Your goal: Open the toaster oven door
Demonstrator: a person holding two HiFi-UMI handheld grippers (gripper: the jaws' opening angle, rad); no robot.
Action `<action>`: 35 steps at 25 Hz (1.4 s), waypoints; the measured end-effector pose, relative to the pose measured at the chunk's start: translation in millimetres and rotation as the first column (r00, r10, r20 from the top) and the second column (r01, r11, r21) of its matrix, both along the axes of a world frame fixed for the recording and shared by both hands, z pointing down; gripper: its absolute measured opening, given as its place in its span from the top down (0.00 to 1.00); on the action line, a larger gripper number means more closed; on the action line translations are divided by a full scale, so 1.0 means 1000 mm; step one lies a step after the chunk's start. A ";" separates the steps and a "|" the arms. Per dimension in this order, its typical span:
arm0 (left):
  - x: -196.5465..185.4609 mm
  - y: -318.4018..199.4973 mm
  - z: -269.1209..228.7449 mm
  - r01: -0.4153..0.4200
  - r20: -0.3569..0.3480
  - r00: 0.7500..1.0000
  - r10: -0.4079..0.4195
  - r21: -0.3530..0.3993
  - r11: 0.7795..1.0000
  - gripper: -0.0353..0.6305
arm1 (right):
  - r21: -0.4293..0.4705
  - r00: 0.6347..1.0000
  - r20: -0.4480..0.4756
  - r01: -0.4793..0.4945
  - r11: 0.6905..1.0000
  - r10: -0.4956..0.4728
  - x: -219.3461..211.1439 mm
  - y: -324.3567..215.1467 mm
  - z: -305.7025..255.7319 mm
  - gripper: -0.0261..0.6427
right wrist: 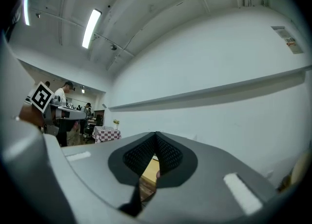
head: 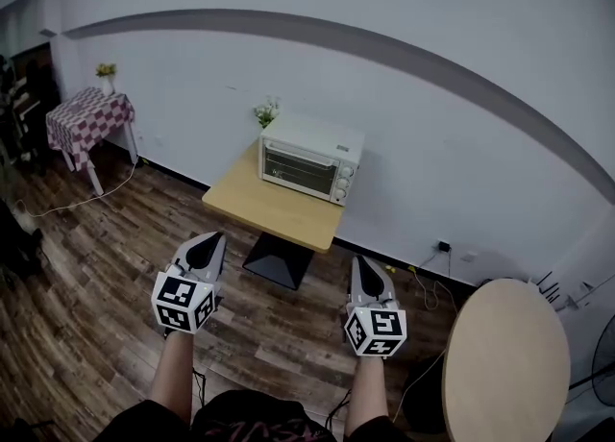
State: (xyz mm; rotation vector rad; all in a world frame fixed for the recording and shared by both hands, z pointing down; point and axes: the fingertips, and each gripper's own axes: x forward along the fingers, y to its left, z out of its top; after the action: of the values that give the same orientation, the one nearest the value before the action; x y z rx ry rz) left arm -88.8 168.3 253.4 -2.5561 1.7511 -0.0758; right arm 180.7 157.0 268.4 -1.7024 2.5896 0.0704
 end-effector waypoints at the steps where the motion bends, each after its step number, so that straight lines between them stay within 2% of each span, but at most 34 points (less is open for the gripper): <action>1: 0.003 0.001 0.001 -0.001 0.001 1.000 0.001 -0.004 1.000 0.95 | 0.000 1.000 0.001 0.009 1.000 -0.009 0.001 0.001 0.000 0.95; 15: 0.048 0.001 0.014 0.027 0.034 0.999 -0.027 -0.022 0.999 0.95 | -0.027 0.998 0.021 0.058 0.998 -0.058 0.040 -0.011 0.018 0.95; 25: 0.034 -0.041 0.017 0.051 0.019 0.999 -0.051 -0.015 0.999 0.95 | -0.006 0.997 0.025 0.079 0.997 -0.079 0.029 -0.056 0.018 0.94; 31: 0.018 -0.091 0.028 0.043 -0.015 0.999 -0.043 -0.036 0.998 0.95 | -0.014 0.997 0.005 0.072 0.997 -0.072 0.015 -0.103 0.024 0.94; 35: 0.008 -0.128 0.036 0.031 0.003 1.000 -0.030 -0.050 0.998 0.95 | -0.021 0.998 -0.002 0.064 0.998 -0.064 0.003 -0.137 0.028 0.94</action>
State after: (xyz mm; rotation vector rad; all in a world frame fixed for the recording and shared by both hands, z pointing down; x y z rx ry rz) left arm -81.2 40.3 289.1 -2.5624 1.8103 -0.1248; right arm 183.7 20.0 296.3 -1.6257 2.6530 0.0441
